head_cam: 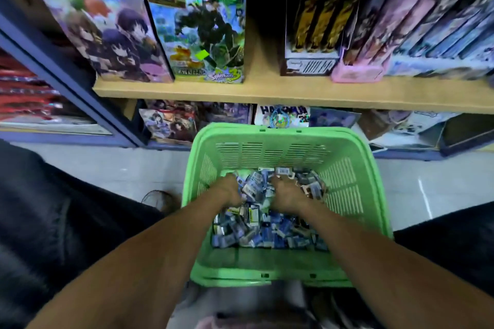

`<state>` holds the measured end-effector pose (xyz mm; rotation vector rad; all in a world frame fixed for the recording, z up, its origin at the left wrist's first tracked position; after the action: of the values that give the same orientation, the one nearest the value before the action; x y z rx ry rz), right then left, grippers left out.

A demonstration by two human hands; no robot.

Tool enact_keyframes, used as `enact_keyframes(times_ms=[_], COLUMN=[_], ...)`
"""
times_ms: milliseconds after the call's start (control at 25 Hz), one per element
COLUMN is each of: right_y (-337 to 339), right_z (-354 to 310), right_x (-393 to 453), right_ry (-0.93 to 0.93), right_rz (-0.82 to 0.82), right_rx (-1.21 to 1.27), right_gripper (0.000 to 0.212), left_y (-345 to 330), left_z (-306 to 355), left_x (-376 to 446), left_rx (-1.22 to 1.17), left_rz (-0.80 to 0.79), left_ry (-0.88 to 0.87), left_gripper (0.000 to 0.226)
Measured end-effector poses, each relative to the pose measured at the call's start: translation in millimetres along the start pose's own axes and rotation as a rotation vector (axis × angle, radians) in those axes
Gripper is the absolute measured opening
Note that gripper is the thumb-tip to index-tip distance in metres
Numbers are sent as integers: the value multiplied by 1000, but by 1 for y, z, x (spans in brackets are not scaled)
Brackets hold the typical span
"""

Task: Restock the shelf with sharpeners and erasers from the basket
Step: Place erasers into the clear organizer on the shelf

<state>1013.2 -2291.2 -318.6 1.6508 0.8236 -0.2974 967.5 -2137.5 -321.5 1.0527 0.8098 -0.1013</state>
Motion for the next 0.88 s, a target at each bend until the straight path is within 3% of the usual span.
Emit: enact_keyframes(times_ms=[160, 280, 400, 520, 680, 760, 880], right_y=[-19, -39, -42, -36, -41, -40, -37], right_z=[-15, -25, -22, -12, -17, -19, -11], right_x=[15, 22, 30, 34, 32, 30, 21], right_ry=[8, -11, -51, -77, -82, -89, -210], right_rz=[94, 58, 52, 91, -4, 25, 1], right_rx=[6, -17, 65, 150, 160, 245, 600], right_gripper=[77, 88, 86, 82, 98, 88, 72], left_y=[-21, -30, -33, -31, -41, -41, -41], left_z=[-12, -13, -12, -12, -8, -12, -13], left_x=[17, 25, 30, 30, 29, 30, 23], left_rx=[-157, -118, -112, -280, -522, -707, -1017], left_rz=[-23, -43, -31, -17, -66, -36, -54], left_ry=[87, 107, 76, 124, 190, 250, 377], left_gripper=[81, 115, 104, 91, 105, 95, 76])
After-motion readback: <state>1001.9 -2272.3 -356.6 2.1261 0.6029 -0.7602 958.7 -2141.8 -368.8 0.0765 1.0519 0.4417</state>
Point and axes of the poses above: each hand's wrist, its own x-axis towards the middle knuckle, its own y-axis out of the back of the hand, z = x × y, the point moved 5 cm from there along x, towards the middle knuckle, and after that the axes turned 12 degrees about z, right-handed, at the moved point
